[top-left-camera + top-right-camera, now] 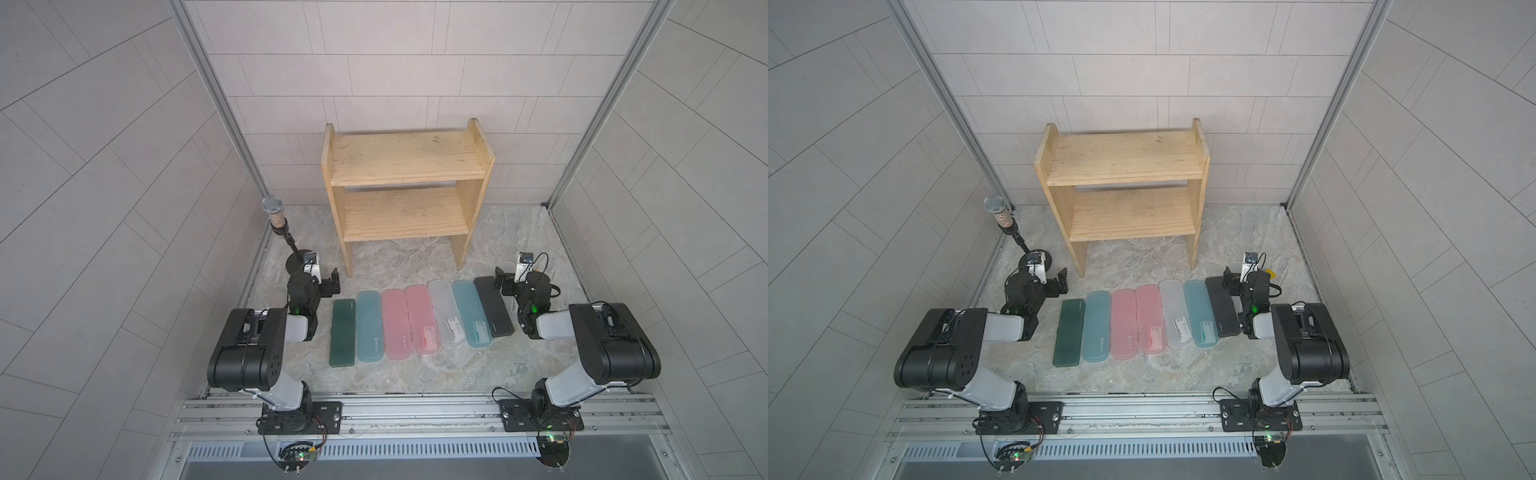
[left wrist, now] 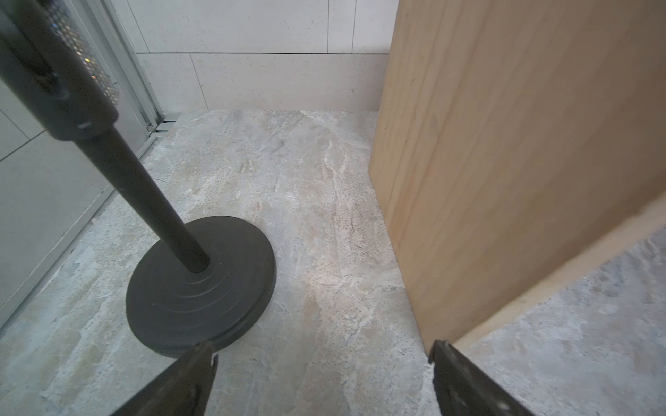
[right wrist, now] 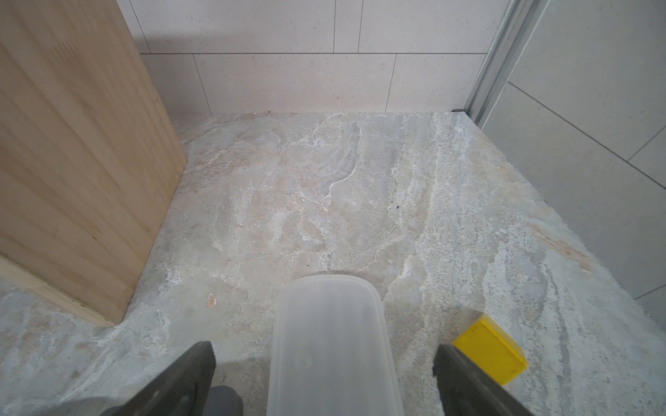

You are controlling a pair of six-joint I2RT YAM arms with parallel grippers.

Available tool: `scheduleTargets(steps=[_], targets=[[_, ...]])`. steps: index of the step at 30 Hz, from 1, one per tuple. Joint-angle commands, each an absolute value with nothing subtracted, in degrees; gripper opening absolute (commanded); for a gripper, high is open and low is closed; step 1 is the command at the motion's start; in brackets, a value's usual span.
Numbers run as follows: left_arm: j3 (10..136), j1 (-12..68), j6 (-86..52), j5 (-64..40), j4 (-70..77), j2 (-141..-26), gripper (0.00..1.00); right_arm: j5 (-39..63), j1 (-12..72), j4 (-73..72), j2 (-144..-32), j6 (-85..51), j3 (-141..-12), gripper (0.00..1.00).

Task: Remove the pencil cases from the shelf
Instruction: Reset both arms

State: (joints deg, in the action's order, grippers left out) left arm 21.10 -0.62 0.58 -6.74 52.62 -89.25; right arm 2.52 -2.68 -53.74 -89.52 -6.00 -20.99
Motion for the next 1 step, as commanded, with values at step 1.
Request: scheduleTargets(steps=[1], targets=[[21.33, -0.84, 1.89, -8.35, 53.08, -89.41, 1.00, 2.11, -2.64, -53.76, -89.47, -5.71, -21.10, 1.00]])
